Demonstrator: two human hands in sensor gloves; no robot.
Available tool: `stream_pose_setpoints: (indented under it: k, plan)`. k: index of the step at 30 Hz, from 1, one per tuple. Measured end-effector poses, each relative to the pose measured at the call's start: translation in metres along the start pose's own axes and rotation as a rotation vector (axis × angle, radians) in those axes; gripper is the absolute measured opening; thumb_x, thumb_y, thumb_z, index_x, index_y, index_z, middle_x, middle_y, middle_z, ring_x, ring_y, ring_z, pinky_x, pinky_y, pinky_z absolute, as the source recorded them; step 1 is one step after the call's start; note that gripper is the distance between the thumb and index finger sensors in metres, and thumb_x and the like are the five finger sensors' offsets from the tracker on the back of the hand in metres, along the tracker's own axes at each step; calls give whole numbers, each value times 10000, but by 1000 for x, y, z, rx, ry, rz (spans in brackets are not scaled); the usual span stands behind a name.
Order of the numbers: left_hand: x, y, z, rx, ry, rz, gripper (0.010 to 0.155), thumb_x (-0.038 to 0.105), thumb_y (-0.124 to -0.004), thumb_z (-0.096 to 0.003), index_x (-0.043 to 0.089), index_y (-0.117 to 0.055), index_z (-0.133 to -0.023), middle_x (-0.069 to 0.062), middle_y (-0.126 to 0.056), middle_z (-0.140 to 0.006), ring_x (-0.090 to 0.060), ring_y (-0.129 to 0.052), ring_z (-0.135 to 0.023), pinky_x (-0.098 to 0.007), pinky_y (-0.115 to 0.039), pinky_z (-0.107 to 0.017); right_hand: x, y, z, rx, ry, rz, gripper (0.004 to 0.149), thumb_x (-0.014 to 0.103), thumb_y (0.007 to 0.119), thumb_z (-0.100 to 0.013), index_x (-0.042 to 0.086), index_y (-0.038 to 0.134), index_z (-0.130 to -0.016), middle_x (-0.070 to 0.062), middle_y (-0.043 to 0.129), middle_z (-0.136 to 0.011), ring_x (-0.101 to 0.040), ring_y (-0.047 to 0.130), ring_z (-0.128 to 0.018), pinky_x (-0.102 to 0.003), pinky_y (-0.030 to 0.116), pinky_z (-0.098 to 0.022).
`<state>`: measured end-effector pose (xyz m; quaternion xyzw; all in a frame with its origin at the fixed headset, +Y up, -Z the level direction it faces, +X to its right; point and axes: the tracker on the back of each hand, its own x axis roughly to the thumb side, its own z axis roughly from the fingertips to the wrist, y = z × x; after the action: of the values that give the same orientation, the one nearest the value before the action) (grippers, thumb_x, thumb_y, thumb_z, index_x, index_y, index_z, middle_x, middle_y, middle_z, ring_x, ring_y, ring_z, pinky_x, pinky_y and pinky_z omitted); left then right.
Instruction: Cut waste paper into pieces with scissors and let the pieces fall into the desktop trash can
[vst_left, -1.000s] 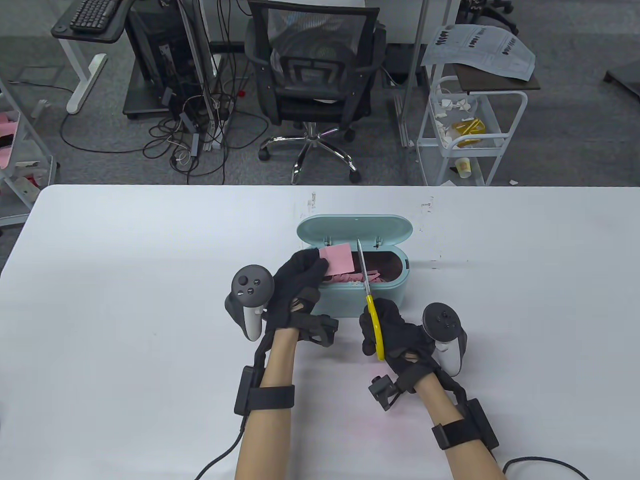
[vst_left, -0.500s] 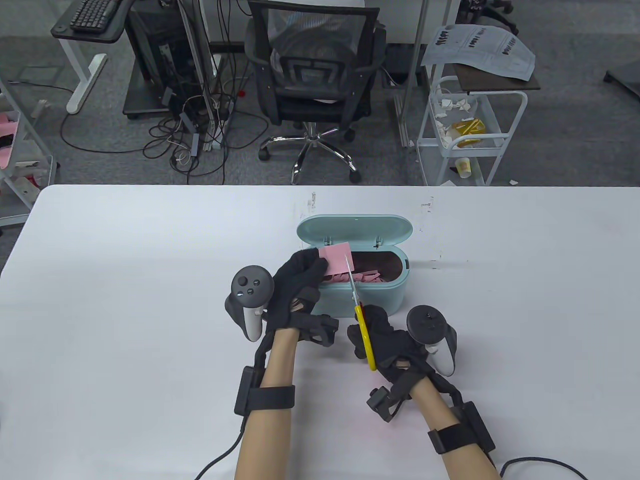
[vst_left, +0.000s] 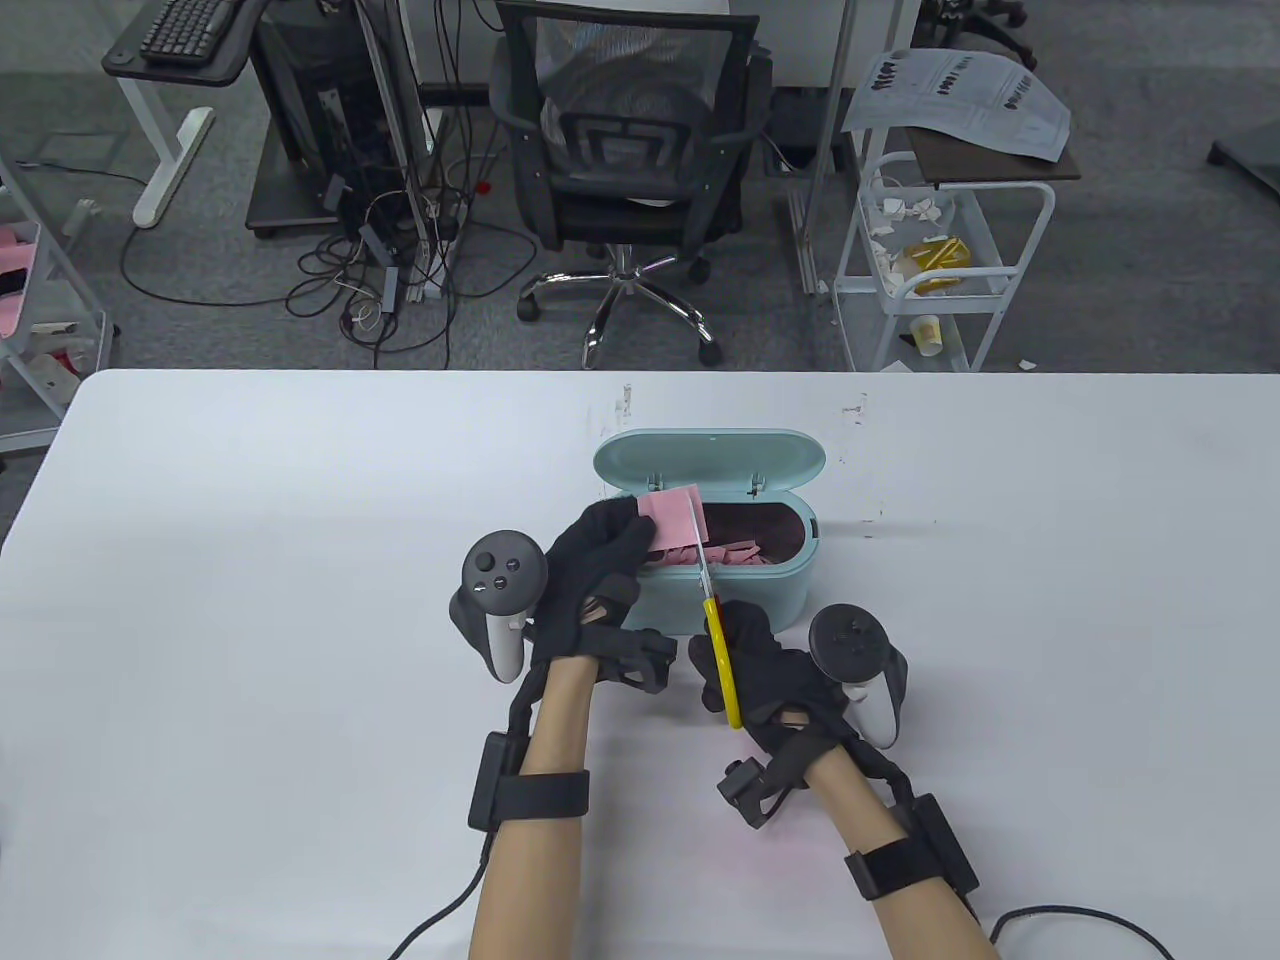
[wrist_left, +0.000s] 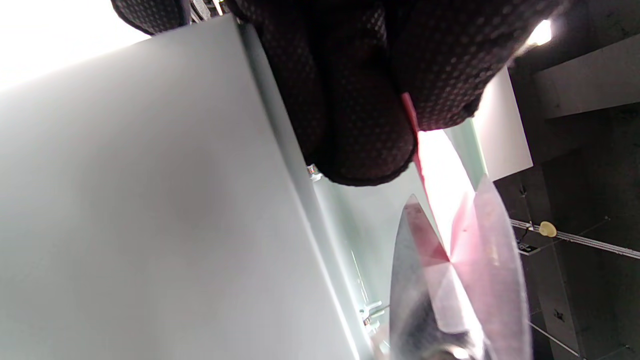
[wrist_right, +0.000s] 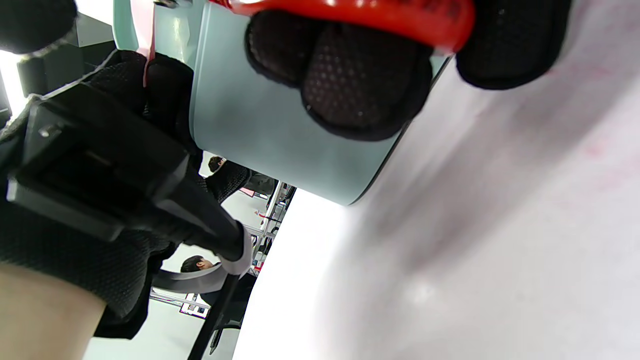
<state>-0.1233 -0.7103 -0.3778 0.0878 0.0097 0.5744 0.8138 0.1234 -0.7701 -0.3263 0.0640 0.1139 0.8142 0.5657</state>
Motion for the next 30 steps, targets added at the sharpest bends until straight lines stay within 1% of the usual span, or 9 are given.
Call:
stream_pose_setpoints:
  k: [4, 8, 13, 17, 19, 20, 22, 23, 30]
  plan:
    - [0, 0, 0, 1, 2, 2, 353, 432, -868, -468, 297, -910, -792, 79, -1090, -586, -149, -1048, -579, -648, -515, -739, 0, -1, 0, -19, -5, -23, 866, 729, 707, -353, 168, 417, -945, 52, 833, -680, -201, 971, -402, -602, 741, -493]
    - [0, 0, 0, -1, 1, 3, 353, 432, -868, -468, 298, -910, -792, 79, -1091, -586, -150, -1048, -580, -648, -516, -739, -1, -2, 0, -65, -13, -67, 780, 655, 723, -364, 149, 487, -909, 63, 881, -596, -174, 995, -296, -566, 808, -438]
    - [0, 0, 0, -1, 1, 4, 353, 432, -867, -468, 299, -910, -792, 81, -1090, -587, -148, -1048, -581, -647, -517, -740, 1, -5, 0, -92, -32, -70, 742, 612, 744, -358, 139, 523, -885, 78, 902, -545, -148, 1004, -238, -539, 841, -416]
    - [0, 0, 0, -4, 1, 5, 353, 429, -867, -468, 298, -911, -792, 79, -1090, -586, -149, -1049, -580, -648, -516, -740, 1, -7, 0, -100, -33, -71, 751, 626, 760, -354, 153, 530, -890, 76, 906, -551, -158, 1005, -248, -541, 831, -425]
    - [0, 0, 0, -5, 1, 2, 352, 429, -869, -466, 298, -916, -789, 81, -1092, -584, -147, -1051, -578, -652, -507, -738, 1, -7, -1, -71, -24, -73, 782, 652, 748, -361, 159, 496, -912, 61, 879, -598, -180, 989, -303, -566, 789, -467]
    - [0, 0, 0, -2, 4, 0, 351, 428, -869, -466, 298, -916, -789, 78, -1093, -582, -164, -1049, -577, -657, -499, -737, 2, -6, -2, -40, -20, -57, 813, 680, 736, -362, 171, 456, -931, 50, 849, -644, -196, 971, -359, -592, 753, -495]
    - [0, 0, -1, -4, -3, -13, 351, 427, -871, -463, 300, -918, -787, 79, -1093, -582, -151, -1050, -577, -656, -502, -737, 5, -7, -3, -50, -25, -17, 832, 701, 723, -363, 183, 427, -944, 48, 824, -677, -198, 956, -398, -602, 739, -502]
    - [0, 0, -1, -7, -3, -13, 352, 429, -870, -464, 302, -916, -789, 82, -1093, -583, -149, -1051, -579, -657, -503, -736, 6, -7, -4, -63, -28, -5, 831, 703, 719, -362, 184, 428, -942, 52, 827, -674, -194, 959, -393, -592, 745, -506]
    - [0, 0, -1, -10, -5, -12, 349, 427, -874, -461, 305, -920, -785, 79, -1095, -582, -151, -1051, -578, -657, -501, -737, 10, -9, -4, -59, -25, -12, 830, 702, 726, -362, 178, 443, -940, 51, 837, -664, -194, 964, -380, -595, 751, -493]
